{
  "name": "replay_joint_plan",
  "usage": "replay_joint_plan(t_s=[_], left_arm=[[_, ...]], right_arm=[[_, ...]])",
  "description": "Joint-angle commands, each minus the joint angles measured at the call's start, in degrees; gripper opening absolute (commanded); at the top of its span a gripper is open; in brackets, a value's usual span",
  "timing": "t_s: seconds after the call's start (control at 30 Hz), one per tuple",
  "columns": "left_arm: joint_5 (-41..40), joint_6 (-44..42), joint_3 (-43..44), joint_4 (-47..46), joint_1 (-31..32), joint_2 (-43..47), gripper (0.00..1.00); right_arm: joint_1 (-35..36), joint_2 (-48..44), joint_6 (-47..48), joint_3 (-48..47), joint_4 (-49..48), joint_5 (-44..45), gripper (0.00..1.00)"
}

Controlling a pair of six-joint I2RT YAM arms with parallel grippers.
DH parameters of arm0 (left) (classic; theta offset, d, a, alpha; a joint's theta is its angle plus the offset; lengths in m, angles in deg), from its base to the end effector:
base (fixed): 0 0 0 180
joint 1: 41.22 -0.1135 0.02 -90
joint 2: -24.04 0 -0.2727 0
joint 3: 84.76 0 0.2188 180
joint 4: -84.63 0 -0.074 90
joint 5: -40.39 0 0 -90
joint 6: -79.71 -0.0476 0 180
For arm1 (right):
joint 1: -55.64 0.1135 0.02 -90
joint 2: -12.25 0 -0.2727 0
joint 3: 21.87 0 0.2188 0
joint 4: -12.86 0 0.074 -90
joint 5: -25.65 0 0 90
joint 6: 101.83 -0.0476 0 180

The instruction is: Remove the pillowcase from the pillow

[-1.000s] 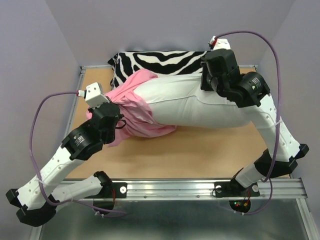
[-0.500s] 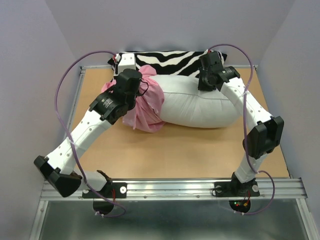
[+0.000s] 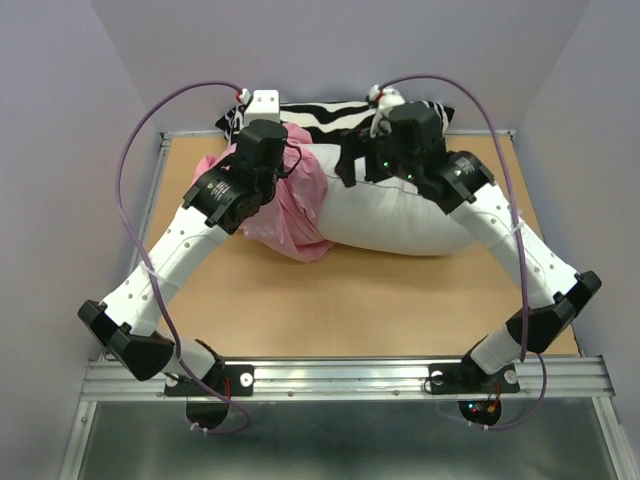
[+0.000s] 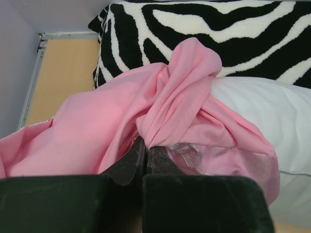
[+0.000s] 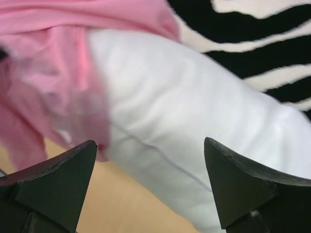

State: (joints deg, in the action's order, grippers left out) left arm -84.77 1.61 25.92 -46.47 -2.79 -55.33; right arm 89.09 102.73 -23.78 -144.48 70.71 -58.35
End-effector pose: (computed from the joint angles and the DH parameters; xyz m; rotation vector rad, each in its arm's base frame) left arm 0.2241 -0.1428 0.4611 0.0066 1.8207 -0.0435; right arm 0.2671 0.1705 0.4499 -0.3143 2.0153 0.3957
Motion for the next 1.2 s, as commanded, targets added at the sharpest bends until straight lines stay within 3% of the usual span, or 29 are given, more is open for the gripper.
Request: replay_joint_plan(t_s=[0.0,0.1,0.23,0.47,0.57,0.6,0.67,0.7,0.73,0.9,1.17], left_arm=[[-0.3,-1.2,5.0,-3.4,-0.6,-0.8,0.00],[-0.2,-1.5,4.9,-3.5,-0.6,-1.0,0.00],[0.0,-1.1,4.2,-4.0,-0.6,-0.2,0.00],[-1.1,-0.7,1.4,-4.4,-1.6,3.7,0.00],[-0.6,-0.6,0.3,-4.7,-2.8,4.7,0.00],[-0.5,-0.6,0.1,-4.7,-3.1,5.0,0.00],[-0.1,-0.4,-1.0,-5.0,-4.6,6.1,0.00],[0.2,-0.4,-1.5,-5.3,-5.2,6.6,0.00],[0.7,-0.4,-2.6,-5.6,-5.8,7.1,0.00],[2.2,0.3,-6.8,-7.2,-12.5,11.3,0.00],[10.9,3.3,-16.4,-12.0,-28.1,18.6,0.00]], right_arm=[[5.6,-0.1,4.6,7.2,-2.7,-0.2,0.96],[9.4,-1.4,5.1,13.9,-5.8,2.6,0.99],[9.9,1.6,4.3,15.5,-5.8,16.5,0.99],[9.8,1.4,4.7,17.0,-8.1,22.0,0.96],[9.9,1.0,4.0,18.2,-8.9,22.0,0.69],[9.9,0.8,4.0,18.4,-9.1,21.7,0.42],[9.9,1.3,3.7,18.7,-9.3,22.3,0.21],[9.9,1.5,3.3,18.7,-9.2,22.8,0.05],[10.0,1.1,3.1,18.7,-9.2,24.4,0.01],[8.2,-3.8,-3.5,13.7,-4.9,27.7,0.00],[3.8,-4.6,-7.0,-12.8,10.0,34.8,0.01]])
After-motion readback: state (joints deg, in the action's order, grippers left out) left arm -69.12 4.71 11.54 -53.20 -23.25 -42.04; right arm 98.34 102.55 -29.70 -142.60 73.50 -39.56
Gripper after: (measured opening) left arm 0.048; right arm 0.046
